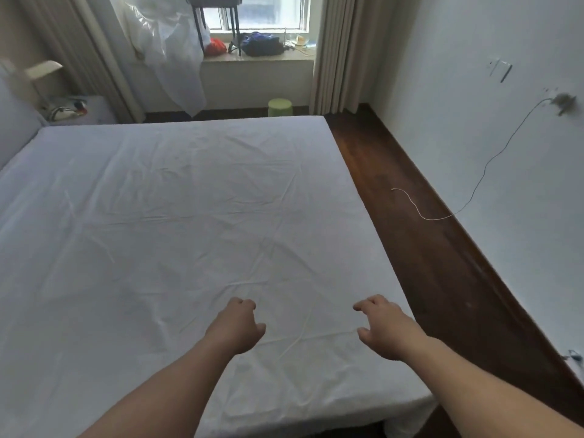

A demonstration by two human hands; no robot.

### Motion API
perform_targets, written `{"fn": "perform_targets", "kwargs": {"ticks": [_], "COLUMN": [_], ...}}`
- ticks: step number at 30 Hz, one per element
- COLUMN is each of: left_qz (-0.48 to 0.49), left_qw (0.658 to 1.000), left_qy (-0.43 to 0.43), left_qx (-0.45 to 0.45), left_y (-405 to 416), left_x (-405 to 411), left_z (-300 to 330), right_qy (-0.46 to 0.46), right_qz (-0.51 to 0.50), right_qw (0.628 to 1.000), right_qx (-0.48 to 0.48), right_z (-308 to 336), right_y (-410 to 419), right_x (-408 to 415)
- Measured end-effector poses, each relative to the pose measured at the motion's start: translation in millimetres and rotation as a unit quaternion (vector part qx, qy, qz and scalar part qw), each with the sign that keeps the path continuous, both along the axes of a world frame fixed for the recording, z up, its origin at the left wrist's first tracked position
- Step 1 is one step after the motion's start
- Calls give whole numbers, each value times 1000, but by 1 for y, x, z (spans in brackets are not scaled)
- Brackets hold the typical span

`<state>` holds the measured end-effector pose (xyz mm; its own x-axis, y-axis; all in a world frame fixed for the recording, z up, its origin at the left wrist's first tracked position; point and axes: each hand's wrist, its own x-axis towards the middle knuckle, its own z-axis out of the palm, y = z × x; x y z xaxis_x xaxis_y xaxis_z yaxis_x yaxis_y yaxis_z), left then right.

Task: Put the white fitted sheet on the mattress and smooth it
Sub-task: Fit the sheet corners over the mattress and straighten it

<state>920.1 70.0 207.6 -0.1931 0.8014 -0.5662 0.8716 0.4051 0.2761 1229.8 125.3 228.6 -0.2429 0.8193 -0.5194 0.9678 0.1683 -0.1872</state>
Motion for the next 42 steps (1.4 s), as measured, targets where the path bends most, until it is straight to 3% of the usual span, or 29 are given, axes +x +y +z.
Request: {"fn": "perform_targets", "kwargs": {"ticks": [5,14,21,28,34,38,42], "left_qz": [13,197,364,399,362,335,324], "left_qw": [1000,980,929,916,930,939,940], "left_qy": [-2,40,64,41,41,58,104], "left_qx": [-5,5,-6,-12,-42,-45,-42], "left_y": [32,34,-30,-52,-23,6,19], "left_x": [18,59,162,241,256,256,269], "left_z": [1,10,23,10,-74,-189,-295], "right_qy": [-10,31,20,37,-9,6,-1], "right_qz": [6,175,379,435,444,402,409], "right_qw": [1000,984,922,895,894,916,911], "right_qx": [-6,-17,-75,-96,-63,-6,50], "right_z": [0,-38,-69,-75,-136,-234,-332], "right_y": [71,169,169,156,159,169,172], "right_x": [25,25,54,69,82,86,94]}}
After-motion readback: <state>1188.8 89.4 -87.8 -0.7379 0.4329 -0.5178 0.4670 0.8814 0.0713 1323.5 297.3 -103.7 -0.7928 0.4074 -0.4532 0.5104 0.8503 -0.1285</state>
